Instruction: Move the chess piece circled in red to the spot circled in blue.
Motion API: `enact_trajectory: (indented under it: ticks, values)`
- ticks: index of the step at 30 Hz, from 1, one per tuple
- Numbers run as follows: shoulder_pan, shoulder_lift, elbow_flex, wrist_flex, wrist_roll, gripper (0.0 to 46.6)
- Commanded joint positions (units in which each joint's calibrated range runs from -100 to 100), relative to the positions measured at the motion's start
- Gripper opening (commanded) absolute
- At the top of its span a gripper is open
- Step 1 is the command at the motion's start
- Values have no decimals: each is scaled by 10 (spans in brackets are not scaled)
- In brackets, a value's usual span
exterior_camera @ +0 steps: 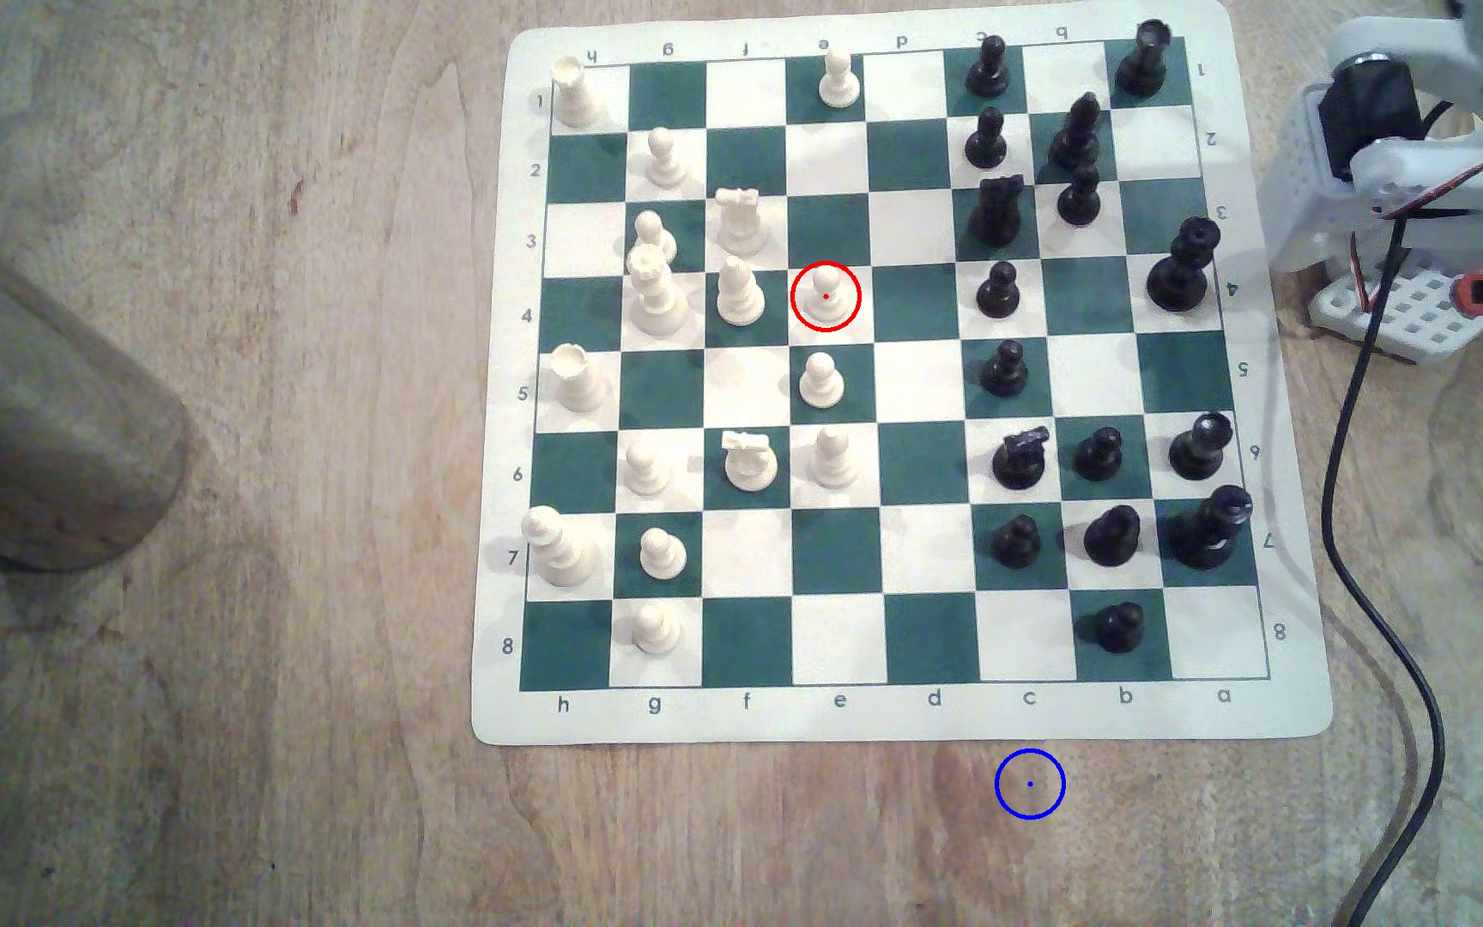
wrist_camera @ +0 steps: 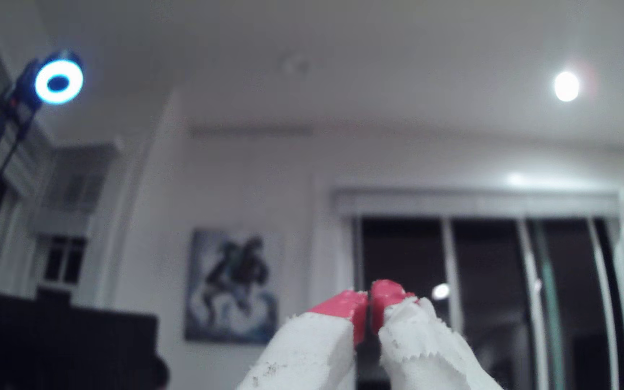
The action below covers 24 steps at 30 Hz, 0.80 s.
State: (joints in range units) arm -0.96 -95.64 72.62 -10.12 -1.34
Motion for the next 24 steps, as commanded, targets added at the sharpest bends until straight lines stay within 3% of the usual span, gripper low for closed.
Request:
enact_trajectory:
  ticks: [1,3,8,9,10,14,20,24]
  values:
    - [37,0,-81,143,-17,2]
    - [54,0,-105,222,-15,26]
    - [59,1,-102,326,-12,2]
    - [59,1,-101,344,15,2]
    - [60,2,-98,355,26,2]
    - [45,33,-111,462,48,20]
    - [26,129,-131,583,48,138]
    - [30,193,-131,585,31,153]
